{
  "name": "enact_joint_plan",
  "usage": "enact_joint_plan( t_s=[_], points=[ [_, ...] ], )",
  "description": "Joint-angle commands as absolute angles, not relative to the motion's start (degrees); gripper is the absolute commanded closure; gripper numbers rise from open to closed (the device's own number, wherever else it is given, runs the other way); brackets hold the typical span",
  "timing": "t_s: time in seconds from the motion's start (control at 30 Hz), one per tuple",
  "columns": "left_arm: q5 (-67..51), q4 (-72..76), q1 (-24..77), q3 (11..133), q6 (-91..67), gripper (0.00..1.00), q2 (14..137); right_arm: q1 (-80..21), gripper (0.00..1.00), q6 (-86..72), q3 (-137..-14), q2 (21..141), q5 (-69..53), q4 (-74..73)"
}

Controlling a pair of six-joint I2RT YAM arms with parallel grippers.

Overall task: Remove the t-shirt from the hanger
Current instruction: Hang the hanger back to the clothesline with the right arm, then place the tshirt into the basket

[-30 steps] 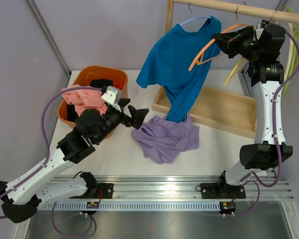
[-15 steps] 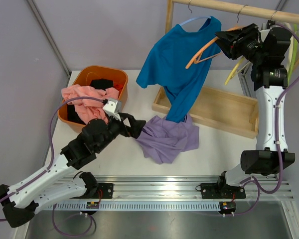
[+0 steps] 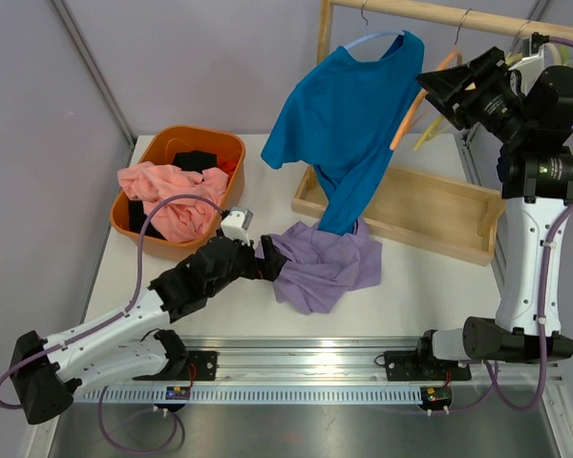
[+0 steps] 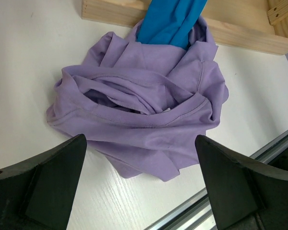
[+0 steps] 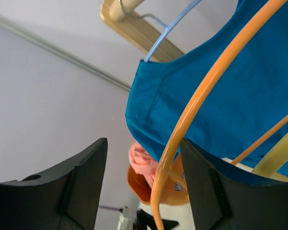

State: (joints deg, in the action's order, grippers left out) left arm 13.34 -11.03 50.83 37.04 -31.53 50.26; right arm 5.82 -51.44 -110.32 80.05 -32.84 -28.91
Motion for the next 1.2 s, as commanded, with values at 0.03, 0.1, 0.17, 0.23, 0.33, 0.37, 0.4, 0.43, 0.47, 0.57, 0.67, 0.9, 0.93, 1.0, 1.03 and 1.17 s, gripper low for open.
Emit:
enact_joint_plan(
  t_s=[0.03, 0.1, 0.17, 0.23, 0.33, 0.37, 0.4, 0.43, 0.47, 0.57, 0.67, 0.9, 0.93, 1.0, 1.03, 1.17],
  points=[
    [12.31, -6.25, 51.33, 36.04, -33.05, 0.01, 52.46, 6.15, 0.29, -33.98, -111.1, 75.86, -39.7, -33.31],
    [12.22, -5.98, 51.85, 36.12, -32.61, 0.01, 54.57, 6.15, 0.23, -30.25, -107.94, 73.84, -42.96, -31.13],
    [12.48, -5.71, 52.82, 36.47, -32.26, 0.01, 55.98, 6.15, 0.18, -22.79, -105.22, 70.85, -48.14, -30.41],
    [12.92, -5.63, 53.96, 37.09, -32.17, 0.01, 58.17, 6.15, 0.15, -15.44, -104.24, 68.83, -52.97, -30.14],
    [14.32, -5.63, 56.06, 38.14, -32.08, 0.01, 60.89, 6.15, 0.15, -5.48, -102.31, 66.71, -61.68, -34.08],
    [15.2, -5.54, 56.6, 38.32, -31.91, 0.01, 61.43, 6.15, 0.15, -2.75, -100.83, 66.19, -66.05, -36.02],
    [15.47, -5.54, 57.12, 38.67, -31.73, 0.01, 62.13, 6.15, 0.14, 4.85, -99.68, 64.88, -69.05, -40.04],
    [15.9, -5.62, 58.09, 39.11, -31.55, 0.01, 63.44, 6.15, 0.14, 9.01, -98.97, 64.34, -71.08, -43.47],
    [16.95, -5.71, 58.53, 39.37, -31.03, 0.01, 63.98, 6.15, 0.14, 12.97, -97.49, 63.73, -72.76, -46.99],
    [18.71, -5.63, 60.38, 40.16, -29.89, 0.01, 66.17, 6.15, 0.13, 27.74, -93.1, 61.62, -70.59, -60.26],
    [20.21, -4.75, 62.22, 40.95, -28.66, 0.01, 68.8, 6.15, 0.13, 36.37, -86.61, 60.12, -66.47, -67.22],
    [27.04, 1.55, 64.51, 44.46, -30.92, 0.01, 82.56, 6.15, 0.13, 39.81, -67.63, 52.67, -65.64, -63.39],
    [27.07, 1.58, 64.51, 44.47, -30.94, 0.01, 84.1, 6.15, 0.13, 39.81, -67.59, 52.65, -65.65, -63.37],
    [29.61, 2.63, 64.51, 45.0, -32.51, 0.03, 87.0, 6.15, 0.13, 41.47, -65.13, 52.12, -66.62, -63.89],
    [30.23, 3.42, 64.6, 45.09, -32.95, 0.04, 89.27, 6.15, 0.13, 42.62, -64.52, 52.03, -66.97, -64.59],
    [28.4, 9.83, 64.6, 44.91, -31.65, 0.21, 94.55, 6.06, 0.13, 49.56, -61.53, 52.47, -69.16, -68.9]
  ],
)
